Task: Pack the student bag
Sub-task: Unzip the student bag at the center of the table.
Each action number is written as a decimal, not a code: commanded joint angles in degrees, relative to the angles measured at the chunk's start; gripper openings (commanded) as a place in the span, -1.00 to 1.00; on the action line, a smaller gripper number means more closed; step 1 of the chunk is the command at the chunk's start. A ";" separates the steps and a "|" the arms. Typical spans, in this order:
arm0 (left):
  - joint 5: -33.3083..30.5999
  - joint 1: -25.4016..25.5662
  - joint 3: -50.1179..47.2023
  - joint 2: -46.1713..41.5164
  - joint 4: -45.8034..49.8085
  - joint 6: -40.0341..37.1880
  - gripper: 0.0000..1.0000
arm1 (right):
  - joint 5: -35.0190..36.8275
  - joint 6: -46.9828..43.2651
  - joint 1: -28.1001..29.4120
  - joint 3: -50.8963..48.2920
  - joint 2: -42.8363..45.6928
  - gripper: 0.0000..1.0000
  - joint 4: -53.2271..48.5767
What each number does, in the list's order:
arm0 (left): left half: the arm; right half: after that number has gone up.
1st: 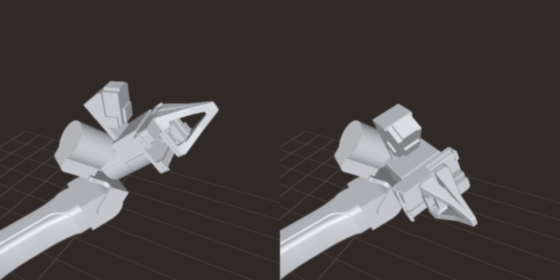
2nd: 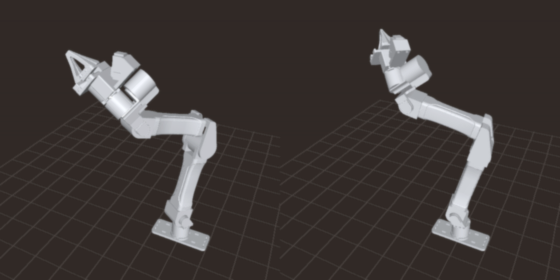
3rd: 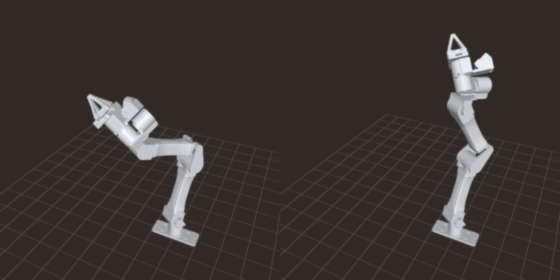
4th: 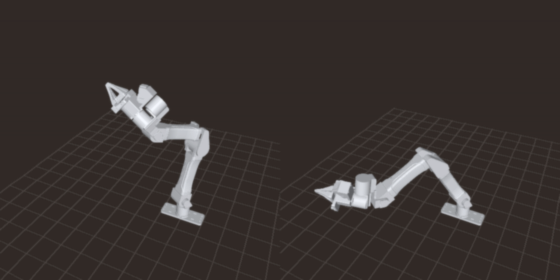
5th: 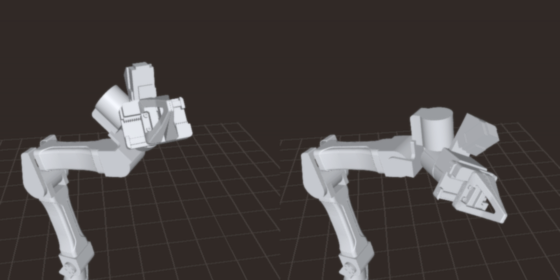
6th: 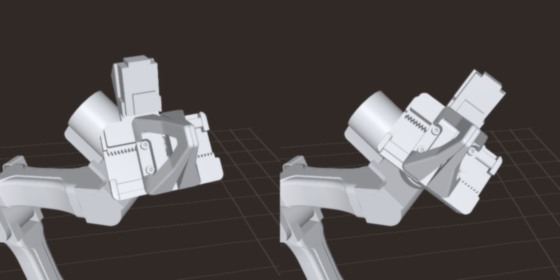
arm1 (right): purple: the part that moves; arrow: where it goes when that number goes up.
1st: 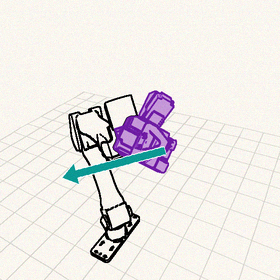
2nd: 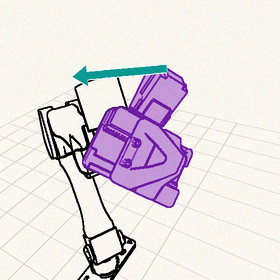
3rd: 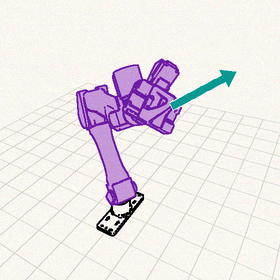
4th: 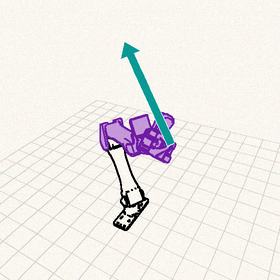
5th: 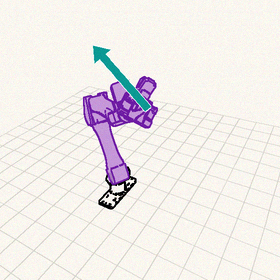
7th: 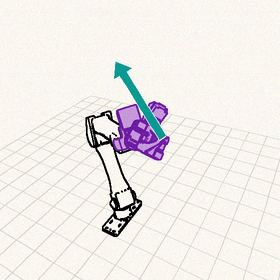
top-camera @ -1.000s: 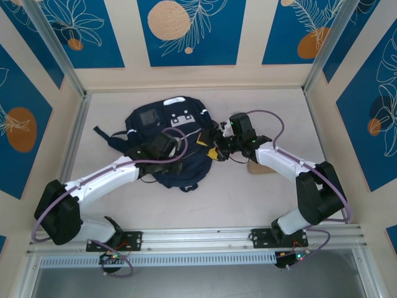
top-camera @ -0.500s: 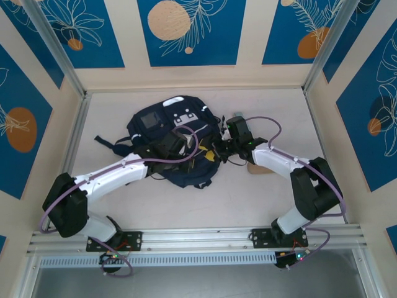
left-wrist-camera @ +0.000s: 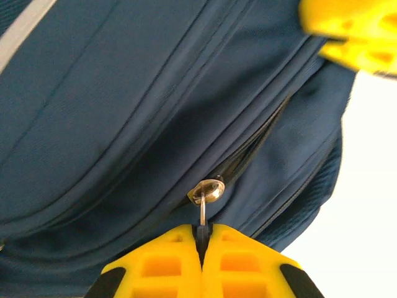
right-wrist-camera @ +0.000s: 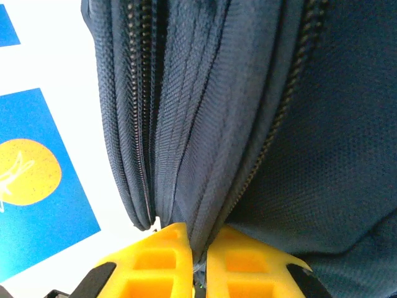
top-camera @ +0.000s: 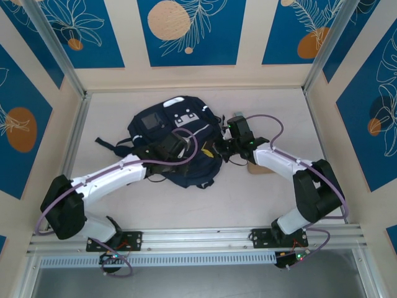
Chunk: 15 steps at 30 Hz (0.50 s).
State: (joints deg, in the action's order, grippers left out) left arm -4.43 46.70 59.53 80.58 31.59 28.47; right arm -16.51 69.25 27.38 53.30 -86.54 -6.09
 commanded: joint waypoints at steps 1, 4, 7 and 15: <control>-6.85 -0.38 -1.84 -3.63 10.47 -0.27 -1.00 | 6.50 -3.94 -1.89 1.58 3.10 -0.88 -6.26; -7.91 -1.11 -3.44 -4.89 13.19 0.43 -1.00 | 7.78 -5.03 -1.87 2.20 3.55 -0.89 -7.94; -9.35 -2.92 -3.99 -4.93 15.09 0.79 -1.00 | 8.94 -5.83 -1.96 2.34 3.77 -0.90 -9.11; -12.43 -12.29 -0.89 -0.86 14.90 -3.46 -1.00 | 13.42 -9.17 -2.09 2.17 4.93 -0.93 -13.47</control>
State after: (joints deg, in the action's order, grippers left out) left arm -11.25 38.44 56.93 78.50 41.19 27.31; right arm -10.50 63.24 26.89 54.33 -83.68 -15.16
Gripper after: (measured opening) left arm 0.039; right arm 0.073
